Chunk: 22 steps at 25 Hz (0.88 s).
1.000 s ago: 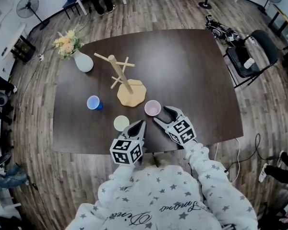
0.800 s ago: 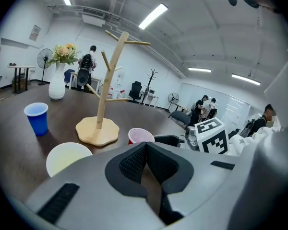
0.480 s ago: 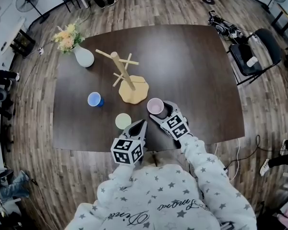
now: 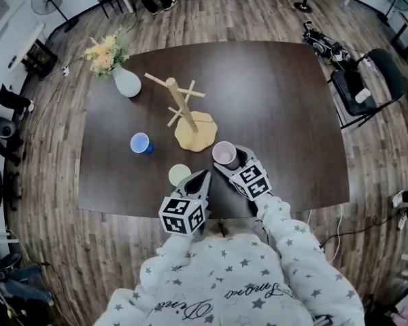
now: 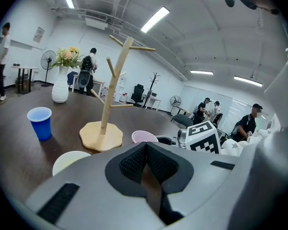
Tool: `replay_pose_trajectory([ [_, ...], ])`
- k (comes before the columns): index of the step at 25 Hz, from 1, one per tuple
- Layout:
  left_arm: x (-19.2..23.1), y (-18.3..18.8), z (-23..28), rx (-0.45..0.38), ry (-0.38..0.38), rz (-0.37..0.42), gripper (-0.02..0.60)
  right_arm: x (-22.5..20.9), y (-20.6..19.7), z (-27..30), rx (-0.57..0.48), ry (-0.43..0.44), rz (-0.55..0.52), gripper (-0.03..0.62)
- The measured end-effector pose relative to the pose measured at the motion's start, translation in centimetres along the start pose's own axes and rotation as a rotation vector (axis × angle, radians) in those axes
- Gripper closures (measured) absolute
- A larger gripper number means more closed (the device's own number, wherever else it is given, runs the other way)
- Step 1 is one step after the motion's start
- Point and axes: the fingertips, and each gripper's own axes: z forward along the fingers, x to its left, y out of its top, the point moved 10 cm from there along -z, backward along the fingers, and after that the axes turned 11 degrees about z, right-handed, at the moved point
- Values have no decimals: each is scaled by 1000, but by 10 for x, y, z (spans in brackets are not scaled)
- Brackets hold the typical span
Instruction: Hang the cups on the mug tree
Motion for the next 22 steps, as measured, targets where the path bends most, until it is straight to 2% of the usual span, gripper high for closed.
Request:
replay_pose_trajectory([
  [5, 3, 8, 0, -41, 19, 2, 557, -5, 17, -5, -25, -34, -29, 292],
  [11, 12, 19, -1, -95, 43, -4, 557, -8, 34, -8, -2, -78, -87, 293],
  [22, 34, 46, -12, -148, -9, 56, 557, -5, 53, -9, 83, -239, -145, 297],
])
